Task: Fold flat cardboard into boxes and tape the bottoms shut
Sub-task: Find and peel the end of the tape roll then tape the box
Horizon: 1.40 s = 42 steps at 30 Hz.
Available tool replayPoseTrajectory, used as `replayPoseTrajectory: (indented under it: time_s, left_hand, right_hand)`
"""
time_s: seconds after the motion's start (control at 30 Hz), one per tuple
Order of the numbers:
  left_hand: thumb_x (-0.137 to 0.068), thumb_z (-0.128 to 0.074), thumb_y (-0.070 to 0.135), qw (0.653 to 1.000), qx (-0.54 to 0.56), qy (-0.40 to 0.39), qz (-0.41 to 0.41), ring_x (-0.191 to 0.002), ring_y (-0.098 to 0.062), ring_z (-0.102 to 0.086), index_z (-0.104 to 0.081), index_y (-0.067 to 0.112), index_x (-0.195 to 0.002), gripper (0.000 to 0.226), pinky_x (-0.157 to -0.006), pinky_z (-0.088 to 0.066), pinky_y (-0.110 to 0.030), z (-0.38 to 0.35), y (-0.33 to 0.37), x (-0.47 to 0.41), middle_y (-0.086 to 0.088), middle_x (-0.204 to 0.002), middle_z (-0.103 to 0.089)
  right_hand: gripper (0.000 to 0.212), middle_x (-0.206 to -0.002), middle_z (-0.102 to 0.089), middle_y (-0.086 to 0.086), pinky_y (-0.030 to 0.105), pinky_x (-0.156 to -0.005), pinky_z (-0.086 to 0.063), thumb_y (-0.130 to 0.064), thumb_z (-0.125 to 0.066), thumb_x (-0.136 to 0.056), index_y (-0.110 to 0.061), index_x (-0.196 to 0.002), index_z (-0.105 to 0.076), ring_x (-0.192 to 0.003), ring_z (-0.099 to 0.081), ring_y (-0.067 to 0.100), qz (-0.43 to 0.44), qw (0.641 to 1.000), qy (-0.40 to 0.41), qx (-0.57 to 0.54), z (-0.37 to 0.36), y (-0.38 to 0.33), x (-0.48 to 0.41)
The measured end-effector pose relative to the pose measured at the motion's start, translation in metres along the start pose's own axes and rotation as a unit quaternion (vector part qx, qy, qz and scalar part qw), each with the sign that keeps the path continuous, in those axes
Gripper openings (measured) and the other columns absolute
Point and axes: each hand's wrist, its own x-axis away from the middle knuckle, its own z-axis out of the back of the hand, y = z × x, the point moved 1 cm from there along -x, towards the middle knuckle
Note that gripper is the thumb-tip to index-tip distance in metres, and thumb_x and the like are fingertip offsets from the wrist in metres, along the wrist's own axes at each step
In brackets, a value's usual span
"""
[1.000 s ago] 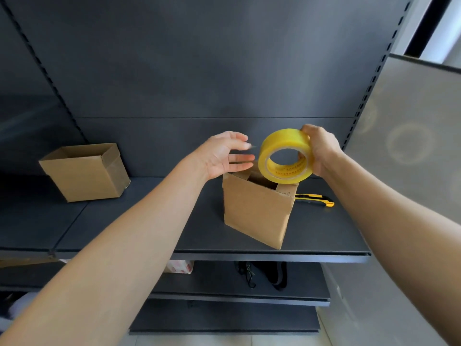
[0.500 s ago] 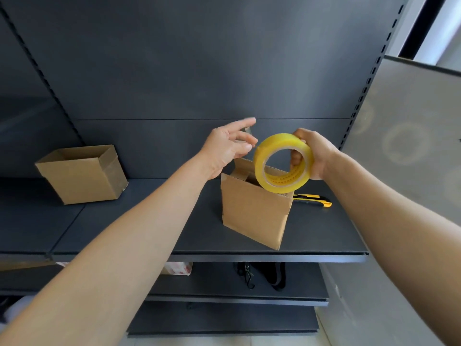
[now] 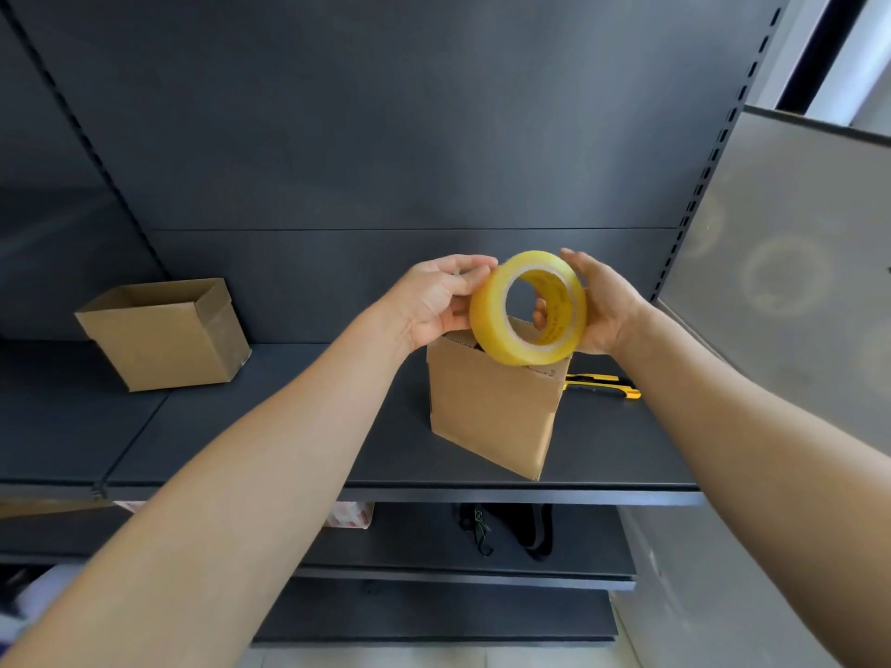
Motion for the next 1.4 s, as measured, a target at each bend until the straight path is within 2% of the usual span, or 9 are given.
replayPoseTrajectory:
  time_s: [0.17,0.27,0.4,0.6,0.8,0.9,1.03,1.2,1.4]
  left_hand:
    - [-0.09,-0.063,0.012,0.987,0.077,0.13,0.048,-0.076,-0.019,-0.067,-0.066,0.008,-0.098,0.009,-0.055,-0.057,-0.031,0.001,-0.006,-0.009,-0.008,-0.088,-0.069]
    - [-0.087,-0.067,0.011,0.973,0.111,0.197,0.057,-0.077,-0.021,-0.069,-0.066,0.006,-0.09,0.006,-0.055,-0.057,-0.034,0.005,-0.007,-0.013,-0.01,-0.088,-0.07]
    - [-0.083,-0.073,0.01,0.961,0.105,0.246,0.066,-0.071,-0.021,-0.069,-0.066,0.002,-0.09,0.013,-0.05,-0.057,-0.033,0.009,-0.01,-0.016,-0.012,-0.086,-0.07]
    - [-0.088,-0.068,0.015,0.97,0.087,0.217,0.063,-0.072,-0.02,-0.069,-0.065,0.002,-0.113,0.028,-0.051,-0.057,-0.031,0.008,-0.015,-0.013,-0.011,-0.092,-0.07]
    - [-0.1,-0.049,0.028,0.986,-0.046,0.152,0.054,-0.088,-0.022,-0.068,-0.039,0.018,-0.141,0.044,-0.075,-0.057,-0.032,0.002,-0.028,-0.014,-0.005,-0.101,-0.067]
    - [-0.095,-0.056,0.016,0.959,-0.215,0.183,-0.025,-0.098,-0.018,-0.059,-0.042,0.018,-0.141,0.048,-0.08,-0.049,-0.026,0.015,-0.035,-0.021,-0.002,-0.109,-0.06]
    - [-0.088,-0.064,0.008,0.913,-0.406,0.04,-0.021,-0.14,-0.02,-0.028,-0.043,0.025,-0.142,0.059,-0.106,-0.032,-0.033,0.026,-0.05,-0.031,0.004,-0.152,-0.03]
    - [-0.091,-0.062,0.018,0.885,-0.466,-0.012,-0.024,-0.147,-0.024,0.008,-0.026,0.031,-0.15,0.07,-0.116,-0.008,-0.052,0.026,-0.055,-0.049,0.013,-0.16,-0.007]
    - [-0.091,-0.062,0.029,0.846,-0.53,0.05,-0.043,-0.131,-0.022,-0.032,-0.051,0.026,-0.125,0.036,-0.108,-0.032,-0.046,0.017,-0.072,-0.062,0.003,-0.14,-0.032]
  right_hand:
    - [0.053,-0.109,-0.071,0.01,0.045,-0.075,-0.056,-0.06,-0.055,-0.084,-0.014,-0.099,-0.077,-0.095,-0.069,0.029,0.051,0.989,-0.116,0.071,-0.005,0.009,0.004]
    - [0.07,-0.13,-0.059,0.004,0.042,-0.078,-0.056,-0.045,-0.075,-0.07,-0.024,-0.132,-0.052,-0.11,-0.063,0.025,0.089,0.979,-0.117,0.137,-0.009,0.015,0.005]
    - [0.087,-0.133,-0.046,-0.002,0.037,-0.085,-0.054,-0.027,-0.082,-0.063,-0.033,-0.138,-0.038,-0.115,-0.056,0.023,0.097,0.953,-0.146,0.246,-0.013,0.019,0.01]
    - [0.056,-0.146,-0.024,-0.008,0.043,-0.109,-0.035,-0.046,-0.081,-0.067,-0.03,-0.117,-0.062,-0.128,-0.037,0.019,0.171,0.798,-0.004,0.578,-0.022,0.023,0.018]
    - [0.056,-0.112,-0.057,0.004,0.033,-0.08,-0.052,-0.033,-0.077,-0.074,-0.01,-0.122,-0.06,-0.104,-0.055,0.022,0.168,0.89,0.061,0.42,-0.006,0.014,0.02]
    - [0.042,-0.106,-0.061,0.003,0.04,-0.085,-0.055,-0.03,-0.074,-0.077,-0.014,-0.114,-0.063,-0.1,-0.058,0.021,0.165,0.921,0.084,0.344,0.009,0.009,0.021]
    - [0.044,-0.119,-0.059,0.008,0.043,-0.078,-0.057,-0.033,-0.074,-0.076,-0.016,-0.114,-0.06,-0.109,-0.058,0.026,0.132,0.947,0.109,0.273,0.025,0.004,0.019]
    - [0.044,-0.118,-0.061,0.01,0.045,-0.075,-0.058,-0.042,-0.075,-0.073,-0.019,-0.106,-0.058,-0.104,-0.062,0.029,0.111,0.956,0.095,0.256,0.03,-0.004,0.012]
    - [0.052,-0.114,-0.064,0.012,0.05,-0.079,-0.057,-0.05,-0.073,-0.072,-0.02,-0.111,-0.057,-0.101,-0.066,0.032,0.059,0.953,0.062,0.291,0.034,-0.015,0.003]
